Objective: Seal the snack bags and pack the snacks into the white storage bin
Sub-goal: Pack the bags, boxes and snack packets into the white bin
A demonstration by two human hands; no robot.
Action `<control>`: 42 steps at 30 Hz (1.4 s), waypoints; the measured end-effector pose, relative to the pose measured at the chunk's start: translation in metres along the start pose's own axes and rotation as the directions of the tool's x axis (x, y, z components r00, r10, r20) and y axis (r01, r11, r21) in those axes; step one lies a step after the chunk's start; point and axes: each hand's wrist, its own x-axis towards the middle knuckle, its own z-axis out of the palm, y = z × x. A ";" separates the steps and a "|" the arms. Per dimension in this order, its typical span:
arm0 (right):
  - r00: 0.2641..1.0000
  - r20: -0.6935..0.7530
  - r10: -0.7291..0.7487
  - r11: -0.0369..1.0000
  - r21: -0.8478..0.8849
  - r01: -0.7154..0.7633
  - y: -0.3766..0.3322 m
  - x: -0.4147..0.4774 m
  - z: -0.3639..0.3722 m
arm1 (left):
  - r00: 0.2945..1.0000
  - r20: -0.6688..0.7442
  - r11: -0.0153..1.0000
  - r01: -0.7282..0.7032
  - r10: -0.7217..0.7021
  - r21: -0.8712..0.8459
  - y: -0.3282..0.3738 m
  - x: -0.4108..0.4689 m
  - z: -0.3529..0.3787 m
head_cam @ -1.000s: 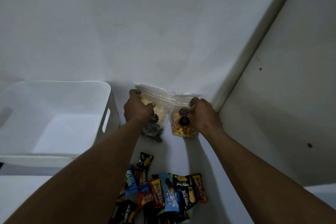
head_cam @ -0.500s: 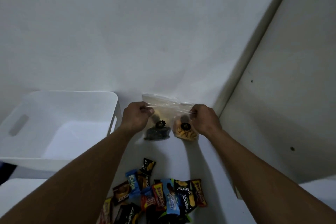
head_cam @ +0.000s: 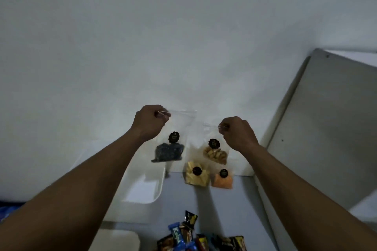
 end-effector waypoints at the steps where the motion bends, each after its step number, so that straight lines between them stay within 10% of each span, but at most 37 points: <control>1: 1.000 -0.009 -0.019 1.000 -0.011 0.019 -0.014 0.001 -0.002 | 1.000 -0.003 1.000 -0.003 0.003 0.006 0.001 0.001 -0.015; 19: 0.990 0.035 -0.135 0.990 -0.024 0.136 -0.183 0.013 0.101 | 0.991 0.133 0.971 -0.019 -0.013 0.237 -0.119 0.002 -0.148; 42: 0.926 0.320 -0.198 0.804 -0.488 0.340 -0.131 0.027 0.243 | 0.918 0.396 0.971 -0.066 -0.032 0.231 -0.222 0.011 -0.055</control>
